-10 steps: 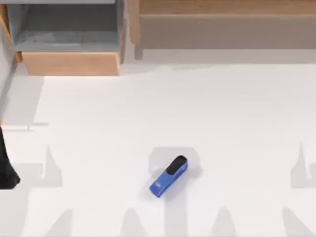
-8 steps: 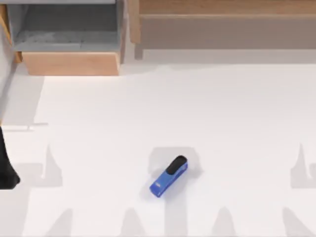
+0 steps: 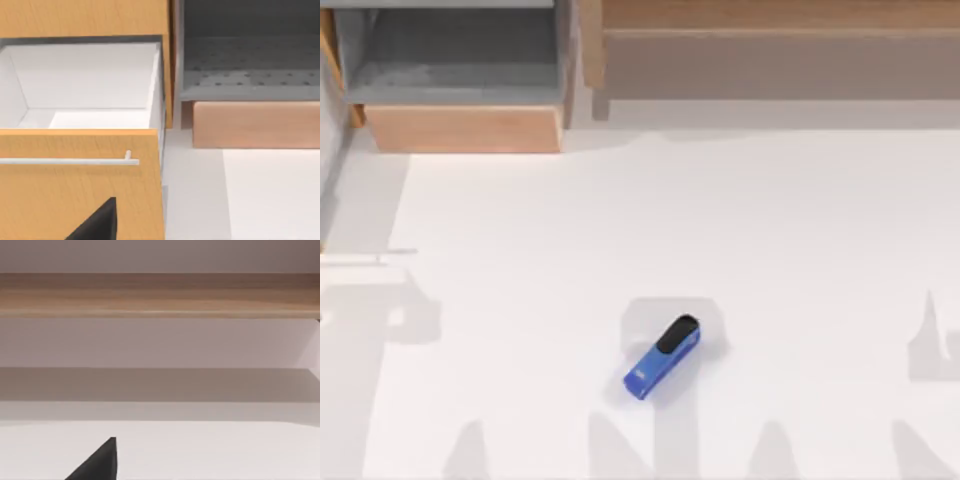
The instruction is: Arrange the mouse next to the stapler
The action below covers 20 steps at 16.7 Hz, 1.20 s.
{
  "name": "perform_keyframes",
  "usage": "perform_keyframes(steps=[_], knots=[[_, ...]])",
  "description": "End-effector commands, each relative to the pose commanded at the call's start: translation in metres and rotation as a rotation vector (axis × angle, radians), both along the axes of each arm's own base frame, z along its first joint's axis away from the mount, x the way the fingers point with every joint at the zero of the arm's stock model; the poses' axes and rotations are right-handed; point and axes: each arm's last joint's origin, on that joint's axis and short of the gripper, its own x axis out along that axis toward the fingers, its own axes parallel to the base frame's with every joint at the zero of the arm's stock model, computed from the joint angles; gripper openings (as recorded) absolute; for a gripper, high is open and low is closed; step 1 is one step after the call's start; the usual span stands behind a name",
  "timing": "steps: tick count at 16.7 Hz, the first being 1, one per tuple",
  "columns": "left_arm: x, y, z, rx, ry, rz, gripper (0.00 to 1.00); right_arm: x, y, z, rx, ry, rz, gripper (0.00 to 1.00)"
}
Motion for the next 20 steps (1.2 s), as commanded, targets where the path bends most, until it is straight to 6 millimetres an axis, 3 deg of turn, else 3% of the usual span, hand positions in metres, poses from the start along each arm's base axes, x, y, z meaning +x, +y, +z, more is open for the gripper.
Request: perform_keyframes(steps=[4, 7, 9, 12, 15, 17, 20], knots=[[0.051, 0.013, 0.066, 0.020, 0.221, 0.027, 1.00, 0.000, 0.000, 0.000, 0.000, 0.000, 0.000, 1.00], [0.119, 0.031, 0.098, 0.023, 0.408, 0.045, 1.00, 0.000, 0.000, 0.000, 0.000, 0.000, 0.000, 1.00], [0.171, 0.049, 0.103, 0.018, 0.534, 0.056, 1.00, 0.000, 0.000, 0.000, 0.000, 0.000, 0.000, 1.00], [0.247, 0.082, 0.084, -0.001, 0.716, 0.071, 1.00, 0.000, 0.000, 0.000, 0.000, 0.000, 0.000, 1.00], [0.304, 0.118, 0.042, -0.030, 0.888, 0.080, 1.00, 0.000, 0.000, 0.000, 0.000, 0.000, 0.000, 1.00], [0.329, 0.140, 0.009, -0.054, 0.993, 0.081, 1.00, 0.000, 0.000, 0.000, 0.000, 0.000, 0.000, 1.00], [0.350, 0.162, -0.034, -0.083, 1.118, 0.068, 1.00, 0.000, 0.000, 0.000, 0.000, 0.000, 0.000, 1.00]])
